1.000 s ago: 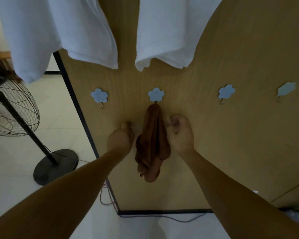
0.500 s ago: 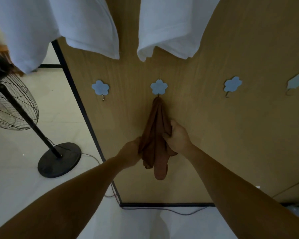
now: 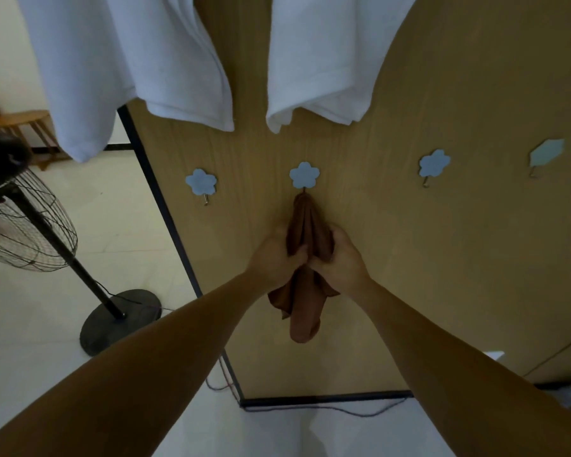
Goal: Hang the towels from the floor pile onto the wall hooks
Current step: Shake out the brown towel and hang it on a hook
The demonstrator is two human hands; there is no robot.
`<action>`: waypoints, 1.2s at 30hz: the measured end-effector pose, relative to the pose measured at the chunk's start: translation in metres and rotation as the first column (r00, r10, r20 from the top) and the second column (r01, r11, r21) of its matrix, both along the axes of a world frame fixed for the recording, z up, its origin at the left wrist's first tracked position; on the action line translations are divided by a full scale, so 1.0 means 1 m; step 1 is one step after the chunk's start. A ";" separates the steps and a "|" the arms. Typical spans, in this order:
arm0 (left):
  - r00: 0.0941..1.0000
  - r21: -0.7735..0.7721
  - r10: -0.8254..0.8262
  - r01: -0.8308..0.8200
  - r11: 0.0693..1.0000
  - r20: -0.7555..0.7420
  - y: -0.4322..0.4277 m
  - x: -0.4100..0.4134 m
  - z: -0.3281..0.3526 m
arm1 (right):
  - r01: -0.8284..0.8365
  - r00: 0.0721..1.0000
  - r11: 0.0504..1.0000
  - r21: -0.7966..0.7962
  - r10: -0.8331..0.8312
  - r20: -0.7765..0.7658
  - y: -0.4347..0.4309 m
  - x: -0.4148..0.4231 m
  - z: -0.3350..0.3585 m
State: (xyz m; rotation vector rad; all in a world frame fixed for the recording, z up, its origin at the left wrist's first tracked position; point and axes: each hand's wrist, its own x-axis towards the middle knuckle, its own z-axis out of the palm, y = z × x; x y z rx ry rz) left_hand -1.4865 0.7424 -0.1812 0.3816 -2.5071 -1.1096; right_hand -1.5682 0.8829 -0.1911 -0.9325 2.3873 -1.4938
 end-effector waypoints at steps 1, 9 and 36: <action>0.997 -0.045 -0.047 0.050 0.998 0.066 0.002 -0.004 -0.003 | -0.020 1.000 1.000 0.022 0.020 0.008 -0.001 0.004 0.003; 0.859 -0.114 0.004 0.063 0.991 0.512 -0.010 0.046 -0.057 | 0.194 0.981 0.948 0.254 -0.193 -0.029 0.061 0.054 -0.007; 0.317 -0.157 -0.574 0.938 0.310 0.756 0.517 0.263 -0.079 | 0.613 0.513 0.373 0.696 -0.858 0.008 0.603 0.461 -0.067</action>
